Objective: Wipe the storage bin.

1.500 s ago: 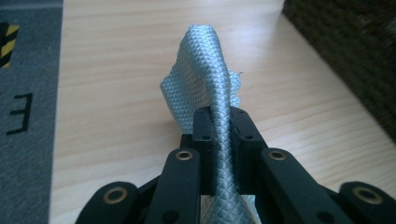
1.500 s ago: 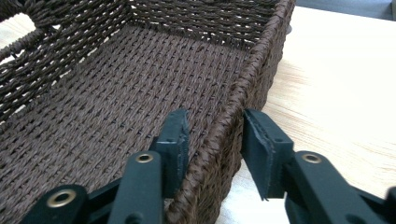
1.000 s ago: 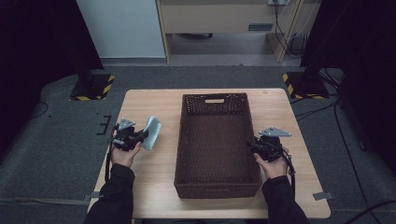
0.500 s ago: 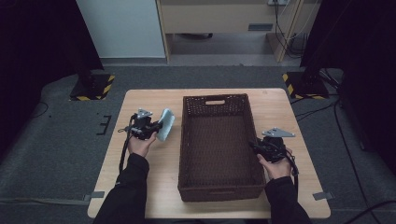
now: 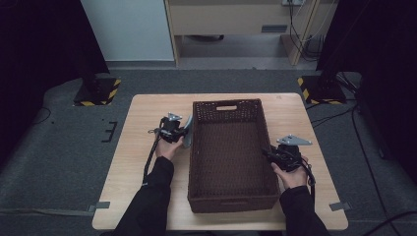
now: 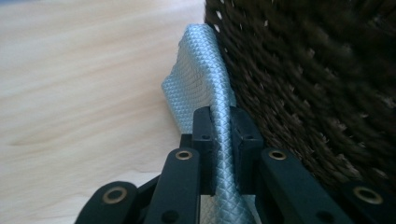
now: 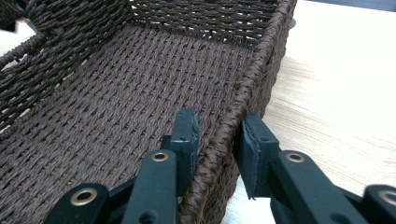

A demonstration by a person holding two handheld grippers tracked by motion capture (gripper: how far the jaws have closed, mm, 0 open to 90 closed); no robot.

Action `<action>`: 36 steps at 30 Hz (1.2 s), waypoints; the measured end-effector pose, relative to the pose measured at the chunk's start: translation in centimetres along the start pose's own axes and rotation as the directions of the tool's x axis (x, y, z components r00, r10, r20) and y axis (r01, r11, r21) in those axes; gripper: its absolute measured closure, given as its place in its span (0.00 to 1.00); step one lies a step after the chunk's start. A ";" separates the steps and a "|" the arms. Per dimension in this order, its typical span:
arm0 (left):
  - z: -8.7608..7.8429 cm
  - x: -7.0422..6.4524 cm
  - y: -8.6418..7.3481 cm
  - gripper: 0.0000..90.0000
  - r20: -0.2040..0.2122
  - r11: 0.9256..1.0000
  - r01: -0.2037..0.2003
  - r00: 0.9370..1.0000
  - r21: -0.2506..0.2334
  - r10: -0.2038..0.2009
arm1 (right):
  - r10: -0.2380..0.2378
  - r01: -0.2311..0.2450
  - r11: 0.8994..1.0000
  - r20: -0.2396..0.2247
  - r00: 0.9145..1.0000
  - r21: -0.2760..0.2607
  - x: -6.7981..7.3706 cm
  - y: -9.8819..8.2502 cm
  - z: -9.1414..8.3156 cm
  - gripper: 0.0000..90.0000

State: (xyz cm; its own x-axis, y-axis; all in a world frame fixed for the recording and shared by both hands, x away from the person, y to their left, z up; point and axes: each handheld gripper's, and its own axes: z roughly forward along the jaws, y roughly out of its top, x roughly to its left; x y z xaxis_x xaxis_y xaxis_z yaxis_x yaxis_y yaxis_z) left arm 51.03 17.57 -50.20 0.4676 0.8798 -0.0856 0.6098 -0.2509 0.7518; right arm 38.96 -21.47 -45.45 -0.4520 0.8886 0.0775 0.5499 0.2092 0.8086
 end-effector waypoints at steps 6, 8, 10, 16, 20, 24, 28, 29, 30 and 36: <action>0.2 0.0 -0.1 0.92 0.072 0.998 0.049 0.996 -0.030 -0.047 | 0.000 0.000 1.000 -0.006 1.000 -0.002 -0.1 0.0 0.0 0.78; -1.2 0.3 0.8 0.92 0.101 0.995 0.063 0.993 -0.077 -0.055 | 0.000 0.000 1.000 -0.007 1.000 -0.003 -0.1 0.0 0.0 0.78; -2.4 0.5 1.6 0.92 0.118 0.991 0.061 0.992 -0.118 -0.047 | 0.000 0.000 1.000 -0.007 1.000 -0.003 -0.1 0.0 0.0 0.78; -4.5 0.2 3.2 0.92 0.135 0.981 0.028 0.991 -0.190 -0.003 | 0.002 -0.002 1.000 -0.008 1.000 -0.004 -0.1 -0.1 0.0 0.78; -3.7 0.3 2.6 0.92 0.127 0.988 0.017 0.992 -0.152 0.002 | 0.001 -0.001 1.000 -0.010 1.000 -0.005 -0.1 -0.1 0.0 0.78; -2.1 0.3 1.2 0.92 0.116 0.996 0.028 0.993 -0.090 -0.017 | 0.001 -0.001 1.000 -0.009 1.000 -0.006 -0.1 -0.1 0.0 0.78; 0.0 0.4 -0.5 0.92 0.111 0.999 0.031 0.993 -0.014 -0.029 | 0.001 -0.001 1.000 -0.008 1.000 -0.006 -0.1 -0.1 0.0 0.78; 0.2 0.5 -0.7 0.92 0.117 0.999 0.040 0.992 -0.008 -0.039 | 0.003 -0.003 1.000 -0.009 1.000 -0.005 -0.1 -0.1 0.0 0.78; 0.2 0.6 -0.7 0.92 0.119 0.999 0.049 0.992 -0.012 -0.047 | 0.001 -0.001 1.000 -0.009 1.000 -0.006 -0.1 -0.1 0.0 0.78; -2.5 0.7 1.8 0.92 0.108 0.996 0.026 0.994 -0.088 -0.017 | 0.002 -0.002 1.000 -0.010 1.000 -0.006 -0.1 -0.1 0.0 0.78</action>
State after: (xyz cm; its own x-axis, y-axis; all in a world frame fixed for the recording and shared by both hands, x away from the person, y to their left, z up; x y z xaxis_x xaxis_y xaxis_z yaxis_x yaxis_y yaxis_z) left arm 50.85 18.71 -47.32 0.5240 0.8349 -0.1683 0.5633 -0.1914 0.8038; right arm 39.00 -21.59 -45.53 -0.4578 0.8851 0.0845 0.5467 0.2053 0.8118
